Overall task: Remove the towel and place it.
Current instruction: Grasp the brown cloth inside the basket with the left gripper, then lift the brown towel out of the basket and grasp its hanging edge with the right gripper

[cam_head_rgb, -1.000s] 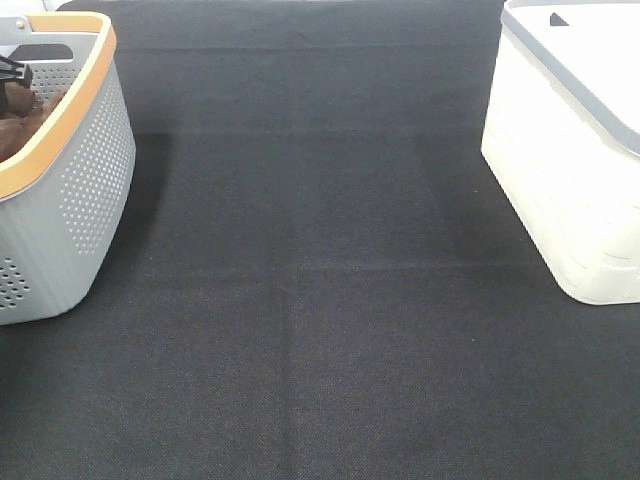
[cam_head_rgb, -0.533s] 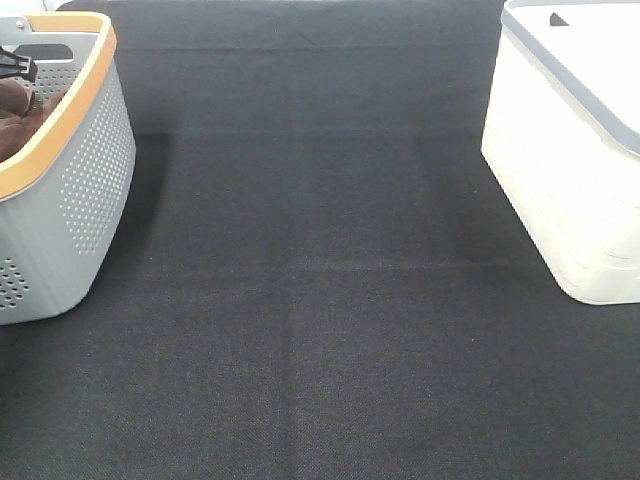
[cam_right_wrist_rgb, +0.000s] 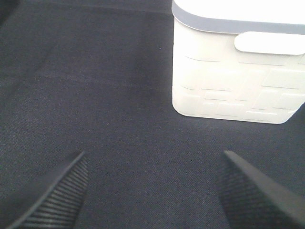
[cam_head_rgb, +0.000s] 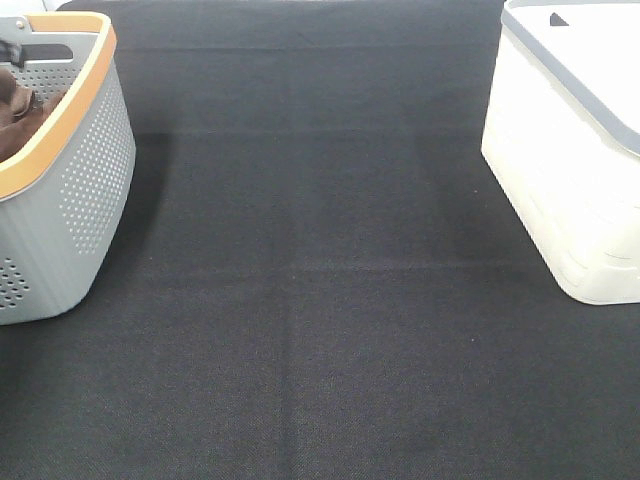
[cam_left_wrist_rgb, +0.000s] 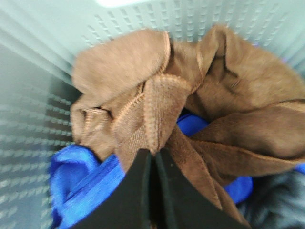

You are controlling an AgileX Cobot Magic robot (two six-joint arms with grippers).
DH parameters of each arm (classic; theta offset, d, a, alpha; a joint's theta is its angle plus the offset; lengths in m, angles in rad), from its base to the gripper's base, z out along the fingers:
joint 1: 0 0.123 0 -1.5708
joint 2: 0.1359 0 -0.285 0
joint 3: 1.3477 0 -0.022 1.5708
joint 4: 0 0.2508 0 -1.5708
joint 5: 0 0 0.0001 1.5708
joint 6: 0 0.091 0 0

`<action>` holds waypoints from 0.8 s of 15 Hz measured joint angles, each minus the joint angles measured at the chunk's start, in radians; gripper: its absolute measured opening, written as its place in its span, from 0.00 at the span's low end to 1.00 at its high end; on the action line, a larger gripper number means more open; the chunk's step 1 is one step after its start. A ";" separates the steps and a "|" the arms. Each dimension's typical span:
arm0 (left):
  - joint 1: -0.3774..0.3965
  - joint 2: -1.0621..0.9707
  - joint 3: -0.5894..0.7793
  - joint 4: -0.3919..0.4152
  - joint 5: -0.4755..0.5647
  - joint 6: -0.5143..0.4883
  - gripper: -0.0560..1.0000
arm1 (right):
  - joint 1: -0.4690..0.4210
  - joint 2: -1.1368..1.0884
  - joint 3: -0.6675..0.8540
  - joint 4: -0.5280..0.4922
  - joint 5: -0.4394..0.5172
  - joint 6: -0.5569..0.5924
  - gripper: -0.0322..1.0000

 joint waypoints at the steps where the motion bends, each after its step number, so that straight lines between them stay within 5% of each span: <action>1: 0.000 -0.052 0.000 -0.008 0.026 0.000 0.06 | 0.000 0.000 0.000 0.000 0.000 0.000 0.72; 9: 0.000 -0.375 0.000 -0.087 0.083 0.000 0.06 | 0.000 0.000 0.000 0.000 0.000 0.000 0.72; 12: 0.000 -0.481 0.000 -0.222 0.075 0.000 0.06 | 0.000 0.000 0.000 0.003 0.000 0.000 0.72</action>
